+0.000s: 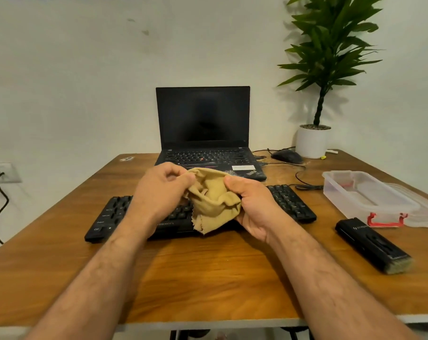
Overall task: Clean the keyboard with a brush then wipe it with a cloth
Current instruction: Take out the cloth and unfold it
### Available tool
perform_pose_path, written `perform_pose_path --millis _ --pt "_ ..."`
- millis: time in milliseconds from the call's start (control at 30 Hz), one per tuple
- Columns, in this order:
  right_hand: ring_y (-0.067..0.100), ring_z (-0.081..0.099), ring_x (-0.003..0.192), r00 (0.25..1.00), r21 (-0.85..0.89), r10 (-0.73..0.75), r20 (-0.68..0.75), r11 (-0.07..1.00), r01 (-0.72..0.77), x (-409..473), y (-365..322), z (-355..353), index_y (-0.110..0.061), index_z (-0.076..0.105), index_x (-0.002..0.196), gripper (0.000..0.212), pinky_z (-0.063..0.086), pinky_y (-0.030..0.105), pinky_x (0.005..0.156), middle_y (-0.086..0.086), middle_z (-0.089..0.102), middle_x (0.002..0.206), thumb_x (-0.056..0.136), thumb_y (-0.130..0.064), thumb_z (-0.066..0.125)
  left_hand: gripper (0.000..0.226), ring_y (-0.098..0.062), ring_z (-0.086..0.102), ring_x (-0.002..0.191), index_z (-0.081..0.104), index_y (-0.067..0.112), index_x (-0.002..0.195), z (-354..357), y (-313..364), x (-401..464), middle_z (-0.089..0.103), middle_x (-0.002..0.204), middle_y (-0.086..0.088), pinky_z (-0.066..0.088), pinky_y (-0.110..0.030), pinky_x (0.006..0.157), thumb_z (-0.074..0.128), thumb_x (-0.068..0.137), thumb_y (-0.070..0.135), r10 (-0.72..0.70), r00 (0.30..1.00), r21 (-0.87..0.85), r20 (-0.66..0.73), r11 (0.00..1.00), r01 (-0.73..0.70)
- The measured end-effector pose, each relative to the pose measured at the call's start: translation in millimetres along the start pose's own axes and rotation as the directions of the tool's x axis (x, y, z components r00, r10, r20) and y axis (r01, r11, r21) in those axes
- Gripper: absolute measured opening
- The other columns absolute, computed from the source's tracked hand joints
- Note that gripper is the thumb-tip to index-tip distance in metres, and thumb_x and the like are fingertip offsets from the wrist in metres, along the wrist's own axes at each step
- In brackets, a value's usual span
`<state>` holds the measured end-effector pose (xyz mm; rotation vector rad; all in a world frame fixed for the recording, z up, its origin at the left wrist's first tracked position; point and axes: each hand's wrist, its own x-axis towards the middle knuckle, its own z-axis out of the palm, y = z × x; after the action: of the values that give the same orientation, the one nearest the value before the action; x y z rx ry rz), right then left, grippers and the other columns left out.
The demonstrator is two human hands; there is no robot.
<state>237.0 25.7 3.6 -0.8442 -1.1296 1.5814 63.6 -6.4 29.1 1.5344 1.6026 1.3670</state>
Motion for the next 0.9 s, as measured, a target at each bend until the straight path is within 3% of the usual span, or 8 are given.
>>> perform_pose_path --millis 167,267,400,533,600,667,767,900 --pt "0.033 0.07 0.099 0.993 0.036 0.009 0.12 0.999 -0.013 -5 0 -1 -0.003 0.068 0.118 0.04 0.059 0.044 0.085 0.021 0.073 0.115 0.098 -0.036 0.058 0.009 -0.016 0.072 0.082 0.065 0.017 0.096 2 -1 0 0.074 0.092 -0.004 0.058 -0.028 0.063 0.057 0.1 0.02 -0.104 0.994 -0.194 -0.037 0.976 0.095" --pt "0.036 0.064 0.114 0.953 0.102 -0.035 0.3 0.995 0.004 -6 0 -6 -0.01 0.058 0.137 0.052 0.056 0.047 0.092 0.021 0.066 0.129 0.087 -0.015 0.073 0.015 -0.018 0.071 0.079 0.068 0.017 0.094 1 1 4 0.073 0.089 -0.004 0.057 -0.03 0.059 0.054 0.099 0.02 -0.11 0.992 -0.145 -0.053 0.984 0.102" --pt "0.038 0.067 0.105 0.927 0.124 -0.084 0.367 0.991 0.04 -7 3 -11 -0.022 0.053 0.144 0.075 0.059 0.049 0.09 0.023 0.068 0.121 0.077 0.004 0.074 0.03 -0.016 0.05 0.049 0.063 0.009 0.069 -6 8 9 0.057 0.059 -0.005 0.042 -0.028 0.048 0.054 0.094 0.024 -0.077 0.997 -0.02 -0.009 0.997 0.077" --pt "0.032 0.068 0.107 0.966 0.045 -0.1 0.24 0.995 0.092 -12 -5 -7 -0.02 0.062 0.134 0.057 0.058 0.046 0.091 0.012 0.075 0.109 0.081 -0.039 0.072 0.026 -0.019 0.039 0.047 0.056 0.015 0.063 -14 18 13 0.047 0.056 -0.006 0.031 -0.03 0.051 0.055 0.088 0.022 -0.056 0.998 -0.033 0.038 0.998 0.057" --pt "0.032 0.067 0.112 0.971 -0.047 -0.088 0.222 0.994 0.101 -14 -13 -5 -0.016 0.068 0.127 0.051 0.056 0.048 0.096 0.012 0.074 0.114 0.082 -0.041 0.07 0.023 -0.017 0.044 0.052 0.063 0.009 0.073 -14 24 12 0.052 0.061 -0.006 0.035 -0.03 0.051 0.053 0.09 0.021 -0.042 0.992 -0.044 0.121 0.998 0.048" --pt "0.024 0.071 0.103 0.969 -0.307 -0.088 0.231 0.939 0.159 -14 -22 1 -0.015 0.073 0.118 0.031 0.058 0.043 0.092 0.006 0.077 0.108 0.089 -0.026 0.071 0.03 -0.018 0.05 0.061 0.065 0.001 0.081 -15 27 13 0.057 0.069 -0.008 0.04 -0.031 0.056 0.048 0.09 0.024 -0.001 0.983 -0.011 0.184 1.0 0.003" --pt "0.014 0.073 0.09 0.97 -0.682 -0.198 0.138 0.692 0.238 -13 -37 10 -0.023 0.08 0.101 0.014 0.058 0.035 0.079 -0.005 0.079 0.092 0.096 -0.028 0.067 0.026 -0.02 0.052 0.069 0.066 0.022 0.066 -21 27 16 0.058 0.066 0.001 0.045 -0.037 0.066 0.044 0.078 0.029 0.092 0.977 0.005 0.192 0.995 -0.095" --pt "0.008 0.064 0.095 0.962 -0.784 -0.234 0.139 0.568 0.251 -14 -53 22 -0.029 0.079 0.105 0.019 0.047 0.027 0.073 -0.011 0.075 0.097 0.099 -0.031 0.061 0.02 -0.011 0.049 0.072 0.054 0.025 0.07 -25 26 16 0.052 0.067 0.012 0.044 -0.041 0.074 0.042 0.082 0.036 0.18 0.944 0.022 0.276 0.981 -0.194"
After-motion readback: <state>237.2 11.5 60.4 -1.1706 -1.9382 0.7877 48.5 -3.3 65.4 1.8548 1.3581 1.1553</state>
